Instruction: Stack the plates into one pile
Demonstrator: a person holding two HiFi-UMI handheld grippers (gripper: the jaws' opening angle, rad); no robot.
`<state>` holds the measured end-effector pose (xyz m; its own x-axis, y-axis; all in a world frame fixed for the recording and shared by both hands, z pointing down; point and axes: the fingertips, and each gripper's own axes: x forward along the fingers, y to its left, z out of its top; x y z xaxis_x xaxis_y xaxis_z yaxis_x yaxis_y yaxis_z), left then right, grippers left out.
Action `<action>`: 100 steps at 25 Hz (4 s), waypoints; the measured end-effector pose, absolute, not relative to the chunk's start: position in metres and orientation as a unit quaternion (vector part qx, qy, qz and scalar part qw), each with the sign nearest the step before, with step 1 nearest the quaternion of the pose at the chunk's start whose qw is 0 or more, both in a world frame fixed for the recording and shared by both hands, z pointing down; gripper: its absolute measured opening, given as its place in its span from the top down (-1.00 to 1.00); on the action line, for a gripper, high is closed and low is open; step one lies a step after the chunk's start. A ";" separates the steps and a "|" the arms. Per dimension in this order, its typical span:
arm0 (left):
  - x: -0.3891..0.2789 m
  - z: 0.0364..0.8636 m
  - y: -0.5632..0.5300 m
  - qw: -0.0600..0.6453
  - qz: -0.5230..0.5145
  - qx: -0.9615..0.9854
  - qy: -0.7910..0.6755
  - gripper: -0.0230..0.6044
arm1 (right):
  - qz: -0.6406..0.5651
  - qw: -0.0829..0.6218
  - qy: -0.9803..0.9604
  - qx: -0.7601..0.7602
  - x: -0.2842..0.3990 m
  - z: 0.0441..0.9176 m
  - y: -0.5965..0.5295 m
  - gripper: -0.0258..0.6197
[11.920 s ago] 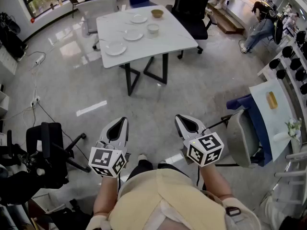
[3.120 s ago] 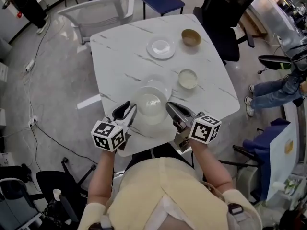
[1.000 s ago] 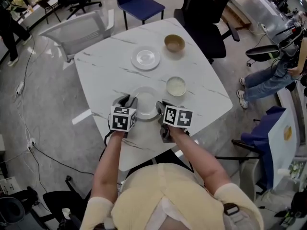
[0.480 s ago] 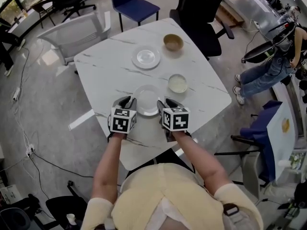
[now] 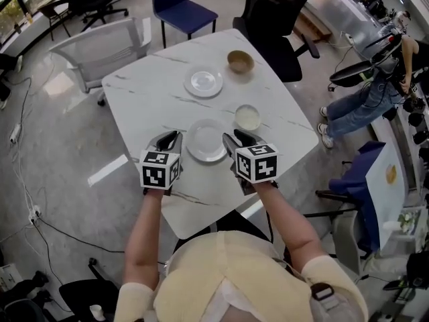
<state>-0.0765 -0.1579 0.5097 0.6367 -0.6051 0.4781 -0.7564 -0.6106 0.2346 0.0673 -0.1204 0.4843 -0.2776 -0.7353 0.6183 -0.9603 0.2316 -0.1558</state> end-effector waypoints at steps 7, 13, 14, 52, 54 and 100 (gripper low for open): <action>-0.078 0.477 -0.176 0.184 0.173 0.879 -0.404 0.84 | 0.239 0.236 -0.802 0.493 0.085 0.445 -0.163 0.46; -0.060 0.464 -0.201 0.177 0.171 0.870 -0.428 0.84 | 0.220 0.254 -0.830 0.445 0.109 0.430 -0.206 0.46; -0.057 0.462 -0.206 0.175 0.171 0.867 -0.434 0.84 | 0.218 0.256 -0.833 0.439 0.114 0.429 -0.213 0.46; -0.029 0.500 -0.279 0.166 0.191 0.821 -0.511 0.84 | 0.393 0.314 -0.802 0.321 0.125 0.564 -0.360 0.44; -0.028 0.503 -0.281 0.161 0.196 0.822 -0.509 0.84 | 0.398 0.320 -0.795 0.326 0.125 0.567 -0.360 0.44; -0.060 0.509 -0.278 0.194 0.165 0.803 -0.538 0.84 | 0.383 0.283 -0.784 0.399 0.129 0.560 -0.377 0.73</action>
